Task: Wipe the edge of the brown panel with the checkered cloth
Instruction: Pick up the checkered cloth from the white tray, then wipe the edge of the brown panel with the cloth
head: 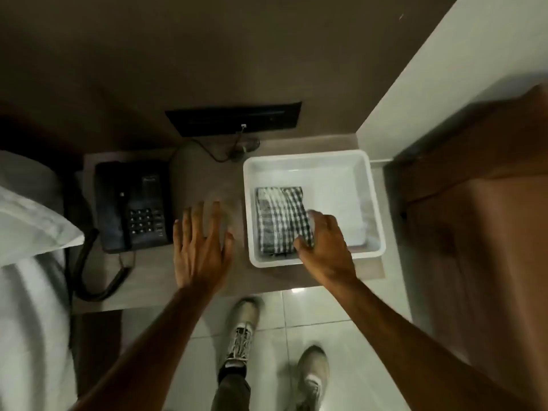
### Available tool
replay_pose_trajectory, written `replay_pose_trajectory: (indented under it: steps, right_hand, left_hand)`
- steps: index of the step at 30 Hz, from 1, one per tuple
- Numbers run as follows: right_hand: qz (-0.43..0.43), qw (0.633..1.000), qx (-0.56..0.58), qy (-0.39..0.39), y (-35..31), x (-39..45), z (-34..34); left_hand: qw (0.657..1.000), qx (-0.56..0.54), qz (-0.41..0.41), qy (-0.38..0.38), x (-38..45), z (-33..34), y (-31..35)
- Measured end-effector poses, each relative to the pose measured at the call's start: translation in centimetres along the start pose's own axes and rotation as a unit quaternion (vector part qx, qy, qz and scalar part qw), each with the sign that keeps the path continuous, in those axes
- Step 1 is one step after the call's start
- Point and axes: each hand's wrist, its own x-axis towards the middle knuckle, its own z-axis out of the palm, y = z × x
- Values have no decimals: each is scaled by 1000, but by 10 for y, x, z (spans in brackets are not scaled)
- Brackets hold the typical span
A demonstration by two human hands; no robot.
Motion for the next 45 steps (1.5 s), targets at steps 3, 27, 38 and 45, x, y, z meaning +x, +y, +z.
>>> replay_pose_trajectory:
  steps: [3, 27, 38, 45]
  right_hand:
    - [53, 997, 37, 45, 2, 35, 16]
    - [91, 866, 492, -17, 17, 23, -34]
    - [272, 647, 684, 199, 196, -160, -92]
    - [366, 476, 735, 316, 303, -241, -43]
  left_hand:
    - [1000, -10, 8, -3, 16, 32, -3]
    - [949, 63, 278, 136, 77, -47, 81]
    - [686, 81, 717, -94, -27, -50, 419]
    - [456, 196, 855, -147, -167, 36, 559]
